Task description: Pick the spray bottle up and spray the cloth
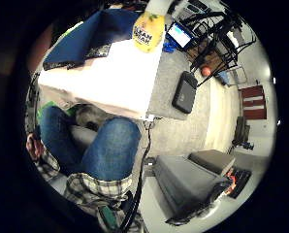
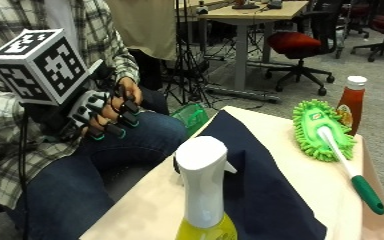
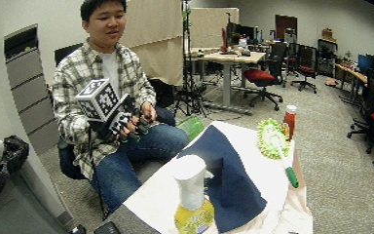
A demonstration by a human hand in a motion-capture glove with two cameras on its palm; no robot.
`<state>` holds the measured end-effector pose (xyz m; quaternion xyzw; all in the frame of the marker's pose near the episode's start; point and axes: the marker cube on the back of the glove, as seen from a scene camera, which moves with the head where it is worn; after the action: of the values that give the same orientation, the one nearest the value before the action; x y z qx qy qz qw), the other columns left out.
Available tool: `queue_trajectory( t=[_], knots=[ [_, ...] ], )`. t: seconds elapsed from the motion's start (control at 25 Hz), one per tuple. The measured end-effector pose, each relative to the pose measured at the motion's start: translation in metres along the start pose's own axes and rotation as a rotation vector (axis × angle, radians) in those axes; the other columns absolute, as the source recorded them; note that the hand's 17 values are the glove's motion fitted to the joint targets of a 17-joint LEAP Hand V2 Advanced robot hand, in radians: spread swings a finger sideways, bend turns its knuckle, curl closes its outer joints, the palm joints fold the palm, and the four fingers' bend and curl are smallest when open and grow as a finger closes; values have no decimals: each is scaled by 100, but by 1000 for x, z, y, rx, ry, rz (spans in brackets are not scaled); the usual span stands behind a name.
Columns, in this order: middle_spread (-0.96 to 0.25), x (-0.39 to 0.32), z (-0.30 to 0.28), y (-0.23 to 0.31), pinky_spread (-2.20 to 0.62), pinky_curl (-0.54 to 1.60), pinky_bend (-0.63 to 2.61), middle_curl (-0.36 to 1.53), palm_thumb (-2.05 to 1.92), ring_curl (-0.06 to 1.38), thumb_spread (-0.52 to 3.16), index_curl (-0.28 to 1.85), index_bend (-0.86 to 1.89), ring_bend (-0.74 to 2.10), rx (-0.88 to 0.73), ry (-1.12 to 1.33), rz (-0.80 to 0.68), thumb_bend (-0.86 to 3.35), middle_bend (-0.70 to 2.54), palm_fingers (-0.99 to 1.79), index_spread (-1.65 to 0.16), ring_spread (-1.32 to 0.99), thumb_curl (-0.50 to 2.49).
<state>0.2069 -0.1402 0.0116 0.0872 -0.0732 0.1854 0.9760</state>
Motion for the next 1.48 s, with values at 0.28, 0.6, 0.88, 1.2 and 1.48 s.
queue_trajectory(
  t=[0.28, 0.6, 0.88, 1.2, 1.48],
  knots=[
    [-1, 44, -8, -56, 20, 25, 20, 31, 73, 27, 109, 29, 13, 41, 78, -183, 131, 8, 23, 34, -26, 8, 43],
    [1, 87, 0, -113, 19, 31, 33, 30, 78, 31, 106, 26, 9, 50, 227, -455, 260, 5, 18, 37, -23, 4, 45],
    [2, 101, 6, -151, 19, 33, 34, 33, 84, 32, 103, 25, 11, 48, 337, -603, 313, 3, 23, 36, -21, 3, 48],
    [3, 111, 14, -189, 18, 34, 35, 34, 89, 33, 99, 24, 12, 49, 401, -656, 309, 0, 20, 35, -21, 2, 50],
    [1, 115, 27, -210, 16, 34, 34, 37, 97, 34, 93, 21, 7, 53, 524, -813, 261, 0, 29, 45, -22, 0, 53]
  ],
)
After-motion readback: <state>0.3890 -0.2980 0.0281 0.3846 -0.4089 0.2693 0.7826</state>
